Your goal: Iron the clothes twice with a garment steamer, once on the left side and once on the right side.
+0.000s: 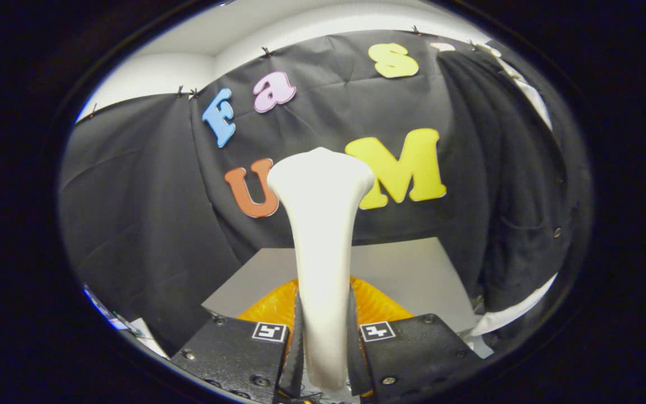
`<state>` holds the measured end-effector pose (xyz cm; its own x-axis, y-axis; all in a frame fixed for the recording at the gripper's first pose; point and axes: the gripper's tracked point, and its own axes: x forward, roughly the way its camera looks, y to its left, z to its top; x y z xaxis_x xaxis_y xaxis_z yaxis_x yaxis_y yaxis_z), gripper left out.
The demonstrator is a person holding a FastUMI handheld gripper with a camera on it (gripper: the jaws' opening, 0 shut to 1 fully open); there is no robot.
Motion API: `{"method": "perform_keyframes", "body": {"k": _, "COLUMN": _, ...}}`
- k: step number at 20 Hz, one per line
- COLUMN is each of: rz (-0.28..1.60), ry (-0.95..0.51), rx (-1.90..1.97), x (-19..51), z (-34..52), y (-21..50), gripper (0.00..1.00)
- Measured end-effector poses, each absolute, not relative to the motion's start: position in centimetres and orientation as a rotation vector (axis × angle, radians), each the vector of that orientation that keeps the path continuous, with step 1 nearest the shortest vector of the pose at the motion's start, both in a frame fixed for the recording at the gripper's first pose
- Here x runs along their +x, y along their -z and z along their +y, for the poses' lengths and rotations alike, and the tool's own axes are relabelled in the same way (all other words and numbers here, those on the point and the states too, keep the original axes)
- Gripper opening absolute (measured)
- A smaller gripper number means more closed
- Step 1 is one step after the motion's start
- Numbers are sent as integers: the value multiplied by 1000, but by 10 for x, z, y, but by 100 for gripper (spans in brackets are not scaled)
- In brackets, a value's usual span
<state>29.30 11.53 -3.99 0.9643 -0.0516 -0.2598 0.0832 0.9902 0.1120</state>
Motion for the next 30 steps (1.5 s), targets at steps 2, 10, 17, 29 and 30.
{"method": "perform_keyframes", "body": {"k": 2, "rz": 242, "ry": 115, "rx": 131, "x": 264, "z": 92, "y": 34, "gripper": 35}}
{"method": "perform_keyframes", "body": {"k": 10, "rz": 40, "ry": 248, "rx": 163, "x": 188, "z": -19, "y": -45, "gripper": 35}}
{"method": "perform_keyframes", "body": {"k": 17, "rz": -173, "ry": 194, "rx": 94, "x": 186, "z": -88, "y": -131, "gripper": 35}}
{"method": "perform_keyframes", "body": {"k": 29, "rz": -285, "ry": 231, "rx": 11, "x": 205, "z": -191, "y": -190, "gripper": 34}}
{"method": "perform_keyframes", "body": {"k": 30, "rz": -279, "ry": 236, "rx": 7, "x": 206, "z": -193, "y": -185, "gripper": 34}}
